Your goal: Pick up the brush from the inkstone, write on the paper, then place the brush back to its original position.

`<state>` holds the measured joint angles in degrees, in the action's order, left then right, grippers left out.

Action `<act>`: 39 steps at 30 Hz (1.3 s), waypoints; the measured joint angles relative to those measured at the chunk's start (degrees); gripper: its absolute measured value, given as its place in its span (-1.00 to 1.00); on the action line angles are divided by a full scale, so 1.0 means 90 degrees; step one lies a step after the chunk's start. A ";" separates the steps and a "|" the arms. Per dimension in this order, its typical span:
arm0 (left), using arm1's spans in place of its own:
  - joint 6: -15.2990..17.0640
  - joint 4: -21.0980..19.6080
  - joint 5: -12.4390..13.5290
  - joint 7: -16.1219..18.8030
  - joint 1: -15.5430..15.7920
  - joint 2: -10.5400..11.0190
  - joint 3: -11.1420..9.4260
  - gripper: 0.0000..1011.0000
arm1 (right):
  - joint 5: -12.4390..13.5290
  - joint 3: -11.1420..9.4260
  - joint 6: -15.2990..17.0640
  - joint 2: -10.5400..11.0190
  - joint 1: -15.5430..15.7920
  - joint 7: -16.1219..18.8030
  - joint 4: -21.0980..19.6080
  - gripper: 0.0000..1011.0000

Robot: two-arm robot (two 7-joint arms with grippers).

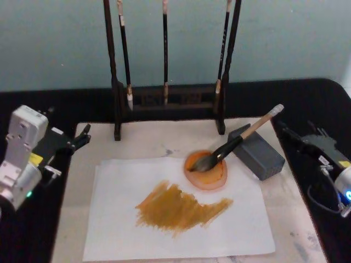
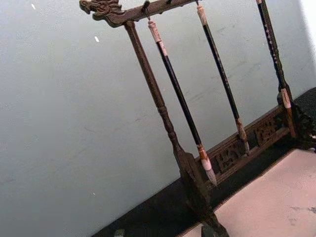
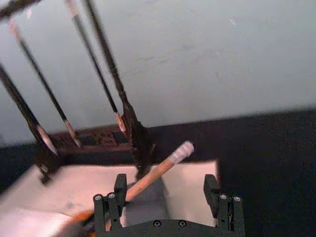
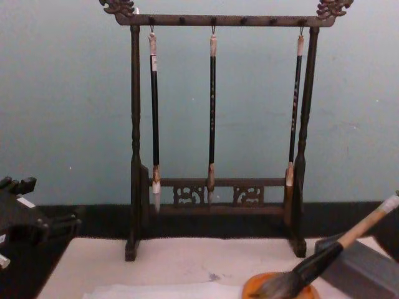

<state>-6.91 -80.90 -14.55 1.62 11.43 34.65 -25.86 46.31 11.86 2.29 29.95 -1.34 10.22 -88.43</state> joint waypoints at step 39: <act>0.0000 0.0000 0.0000 0.0000 0.0000 0.0000 0.0000 1.00 | 0.3435 -0.0057 0.1617 -0.1260 -0.1971 0.0814 0.2985 0.98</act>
<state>-6.91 -80.90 -14.55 1.62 11.43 34.65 -25.86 77.23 11.35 16.84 18.61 -19.07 17.55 -61.57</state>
